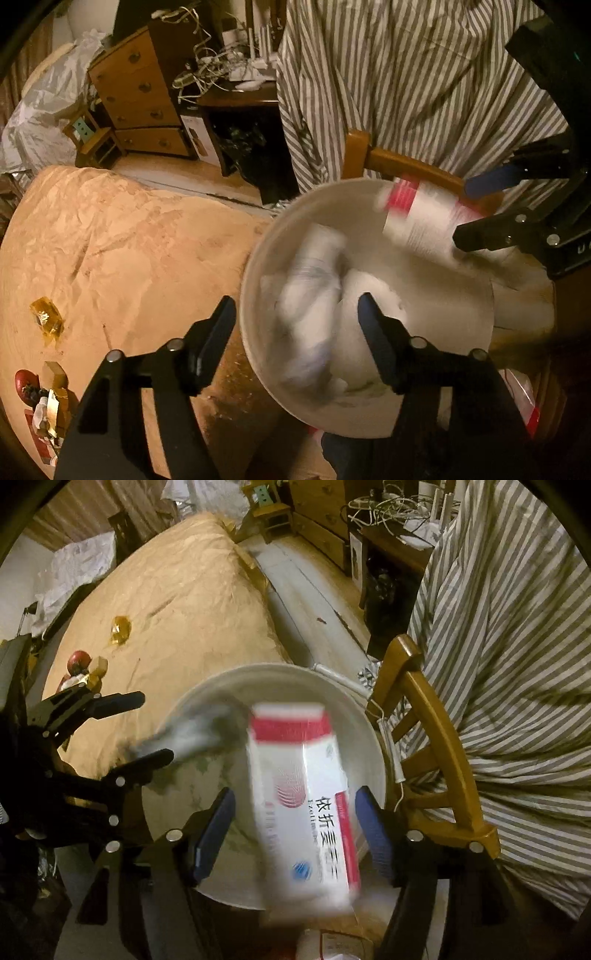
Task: Collect trash
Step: 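Open the right tool over the bucket while the left tool releases the wrapper, then return both tools to the bed and grasp the grey cloth ball with the left tool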
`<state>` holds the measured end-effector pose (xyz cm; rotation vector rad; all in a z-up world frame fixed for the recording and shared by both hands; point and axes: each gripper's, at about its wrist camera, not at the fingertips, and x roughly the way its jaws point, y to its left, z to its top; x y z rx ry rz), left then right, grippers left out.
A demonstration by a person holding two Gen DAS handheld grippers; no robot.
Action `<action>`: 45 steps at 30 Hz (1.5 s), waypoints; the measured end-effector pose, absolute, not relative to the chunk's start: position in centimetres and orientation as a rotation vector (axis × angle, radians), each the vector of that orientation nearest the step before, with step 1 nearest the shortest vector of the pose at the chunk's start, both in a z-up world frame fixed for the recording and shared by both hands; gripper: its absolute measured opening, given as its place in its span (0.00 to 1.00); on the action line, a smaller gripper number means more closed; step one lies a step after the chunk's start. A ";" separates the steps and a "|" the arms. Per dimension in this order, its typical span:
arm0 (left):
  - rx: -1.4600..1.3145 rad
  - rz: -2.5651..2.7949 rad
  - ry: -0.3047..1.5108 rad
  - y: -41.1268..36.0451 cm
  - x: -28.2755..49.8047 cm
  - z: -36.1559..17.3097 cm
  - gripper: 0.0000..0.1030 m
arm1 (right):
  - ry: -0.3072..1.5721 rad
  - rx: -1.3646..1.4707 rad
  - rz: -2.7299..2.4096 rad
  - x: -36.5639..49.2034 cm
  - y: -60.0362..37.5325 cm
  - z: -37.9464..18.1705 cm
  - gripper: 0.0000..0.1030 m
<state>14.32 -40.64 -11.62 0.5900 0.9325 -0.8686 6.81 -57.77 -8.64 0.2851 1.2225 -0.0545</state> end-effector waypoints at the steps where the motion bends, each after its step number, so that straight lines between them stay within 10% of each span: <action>1: 0.583 -0.865 0.936 -40.5 14.5 -11.6 0.64 | 1.218 0.291 -0.051 6.8 -57.8 -8.6 0.67; 20: 0.500 -0.829 0.908 -35.5 14.7 -10.8 0.65 | 1.057 0.259 -0.020 5.5 -54.9 -6.5 0.69; 32: 0.255 -0.457 0.849 -14.1 17.9 -12.6 0.65 | 0.655 0.039 0.178 6.9 -35.6 -6.2 0.80; 45: 0.017 -0.076 0.856 8.0 21.1 -16.2 0.69 | 0.713 0.008 0.422 14.3 -19.2 -12.1 0.80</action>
